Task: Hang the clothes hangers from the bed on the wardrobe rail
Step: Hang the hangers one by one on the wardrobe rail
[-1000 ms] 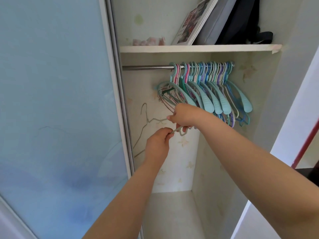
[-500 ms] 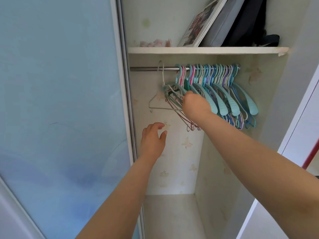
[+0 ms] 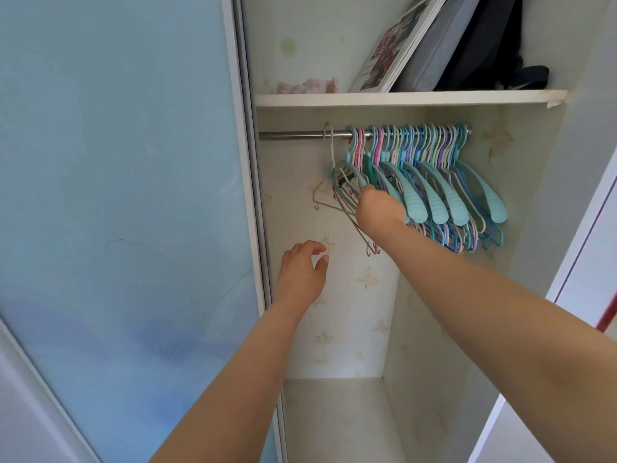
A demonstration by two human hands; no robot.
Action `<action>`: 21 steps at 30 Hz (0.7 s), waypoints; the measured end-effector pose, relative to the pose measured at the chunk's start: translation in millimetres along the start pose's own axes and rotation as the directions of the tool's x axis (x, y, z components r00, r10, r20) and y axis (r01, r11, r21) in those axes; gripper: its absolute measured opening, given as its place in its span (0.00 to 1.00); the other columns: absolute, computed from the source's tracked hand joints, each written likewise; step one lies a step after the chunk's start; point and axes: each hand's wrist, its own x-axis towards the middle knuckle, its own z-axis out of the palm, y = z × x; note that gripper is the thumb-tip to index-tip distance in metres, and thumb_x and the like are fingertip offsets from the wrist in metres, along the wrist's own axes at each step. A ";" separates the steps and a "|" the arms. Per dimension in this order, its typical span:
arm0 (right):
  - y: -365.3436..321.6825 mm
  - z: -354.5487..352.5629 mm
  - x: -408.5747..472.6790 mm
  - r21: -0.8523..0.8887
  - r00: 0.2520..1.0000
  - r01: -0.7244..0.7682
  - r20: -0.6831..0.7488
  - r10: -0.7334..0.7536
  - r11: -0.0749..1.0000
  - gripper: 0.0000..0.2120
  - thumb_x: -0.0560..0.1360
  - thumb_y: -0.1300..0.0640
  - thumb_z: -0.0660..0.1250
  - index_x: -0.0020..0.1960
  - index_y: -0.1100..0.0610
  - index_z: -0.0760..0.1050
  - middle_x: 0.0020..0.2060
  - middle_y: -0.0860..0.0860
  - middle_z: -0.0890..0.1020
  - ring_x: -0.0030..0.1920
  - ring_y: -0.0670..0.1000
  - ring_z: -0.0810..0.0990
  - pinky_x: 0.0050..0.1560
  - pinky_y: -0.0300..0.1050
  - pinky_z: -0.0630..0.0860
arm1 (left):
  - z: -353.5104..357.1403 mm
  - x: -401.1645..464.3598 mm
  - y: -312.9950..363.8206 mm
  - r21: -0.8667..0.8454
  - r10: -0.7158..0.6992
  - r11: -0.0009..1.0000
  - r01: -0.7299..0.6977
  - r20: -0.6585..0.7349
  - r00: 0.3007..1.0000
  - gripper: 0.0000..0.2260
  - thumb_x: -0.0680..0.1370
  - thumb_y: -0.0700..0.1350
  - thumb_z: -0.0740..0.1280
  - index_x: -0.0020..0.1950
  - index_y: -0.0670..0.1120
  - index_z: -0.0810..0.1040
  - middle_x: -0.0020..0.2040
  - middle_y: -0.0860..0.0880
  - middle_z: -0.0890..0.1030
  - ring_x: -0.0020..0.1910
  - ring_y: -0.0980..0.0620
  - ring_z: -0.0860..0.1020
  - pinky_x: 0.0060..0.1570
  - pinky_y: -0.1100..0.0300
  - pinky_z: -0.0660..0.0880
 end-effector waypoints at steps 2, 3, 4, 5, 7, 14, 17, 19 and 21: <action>1.1 2.8 0.8 0.032 1.000 -0.008 -0.008 0.008 0.999 0.15 0.76 0.68 0.56 0.63 0.65 0.67 0.53 0.63 0.80 0.51 0.63 0.80 0.40 0.48 0.69 | 0.5 -0.5 -0.9 0.004 -0.007 1.000 0.007 0.007 1.000 0.10 0.80 0.47 0.63 0.60 0.50 0.77 0.58 0.52 0.78 0.59 0.50 0.72 0.58 0.59 0.70; 1.9 4.8 0.6 0.048 1.000 -0.007 -0.017 0.008 0.999 0.15 0.76 0.68 0.56 0.63 0.65 0.67 0.52 0.63 0.80 0.51 0.63 0.80 0.40 0.48 0.69 | 0.8 -0.4 -1.4 0.006 -0.012 1.000 0.012 0.009 1.000 0.10 0.80 0.47 0.63 0.60 0.50 0.77 0.58 0.52 0.78 0.59 0.50 0.72 0.58 0.58 0.70; 2.4 6.7 -0.3 0.063 1.000 -0.005 -0.029 0.007 0.998 0.15 0.76 0.69 0.56 0.63 0.65 0.67 0.51 0.63 0.80 0.50 0.63 0.80 0.39 0.48 0.69 | 0.9 -0.7 -1.7 0.009 -0.015 1.000 0.015 0.012 1.000 0.10 0.80 0.47 0.63 0.61 0.50 0.76 0.58 0.53 0.77 0.59 0.50 0.72 0.59 0.57 0.71; 3.2 8.7 -0.6 0.079 0.999 -0.002 -0.047 0.006 0.997 0.16 0.76 0.69 0.56 0.63 0.66 0.67 0.51 0.63 0.81 0.49 0.63 0.80 0.38 0.47 0.69 | 1.4 -0.9 -1.9 0.010 -0.016 1.000 0.016 0.014 1.000 0.10 0.80 0.47 0.63 0.61 0.50 0.76 0.58 0.53 0.77 0.59 0.50 0.72 0.59 0.57 0.71; 4.3 12.0 0.8 0.123 0.997 -0.009 -0.080 0.019 0.992 0.16 0.76 0.69 0.56 0.64 0.66 0.67 0.49 0.63 0.81 0.48 0.62 0.81 0.37 0.46 0.68 | 1.7 -1.7 -2.6 0.008 -0.011 1.000 0.011 0.014 1.000 0.10 0.80 0.47 0.63 0.60 0.50 0.77 0.58 0.52 0.78 0.59 0.50 0.73 0.59 0.57 0.71; -2.1 6.2 12.6 0.145 0.991 -0.119 0.085 0.107 0.982 0.15 0.76 0.69 0.57 0.62 0.66 0.69 0.53 0.63 0.80 0.53 0.62 0.80 0.44 0.50 0.74 | 1.9 -2.9 -6.6 -0.020 -0.032 0.999 0.032 0.012 0.999 0.10 0.80 0.46 0.63 0.60 0.49 0.77 0.58 0.52 0.78 0.59 0.50 0.73 0.58 0.59 0.70; -2.8 9.1 13.7 0.125 0.948 -0.151 0.301 0.108 0.981 0.11 0.76 0.66 0.65 0.57 0.67 0.74 0.43 0.58 0.82 0.40 0.56 0.81 0.31 0.43 0.73 | 1.1 -2.7 -11.2 -0.038 -0.041 0.998 0.042 0.005 0.999 0.09 0.80 0.46 0.63 0.59 0.49 0.78 0.56 0.52 0.78 0.59 0.50 0.73 0.59 0.56 0.71; -1.7 11.9 12.1 0.119 0.931 -0.178 0.342 0.128 0.977 0.09 0.75 0.66 0.67 0.54 0.67 0.74 0.44 0.59 0.84 0.36 0.55 0.81 0.27 0.42 0.71 | 0.6 -2.5 -14.6 -0.037 -0.050 0.998 0.050 0.007 0.999 0.09 0.80 0.46 0.63 0.58 0.50 0.78 0.56 0.52 0.78 0.59 0.50 0.73 0.59 0.55 0.71; -0.2 12.3 13.2 0.096 0.950 -0.172 0.281 0.139 0.980 0.10 0.75 0.67 0.67 0.56 0.66 0.74 0.49 0.60 0.83 0.43 0.57 0.82 0.35 0.43 0.74 | 0.1 -2.3 -16.2 -0.038 -0.056 0.998 0.056 0.011 0.998 0.09 0.80 0.46 0.63 0.58 0.50 0.78 0.56 0.53 0.78 0.59 0.50 0.73 0.59 0.55 0.71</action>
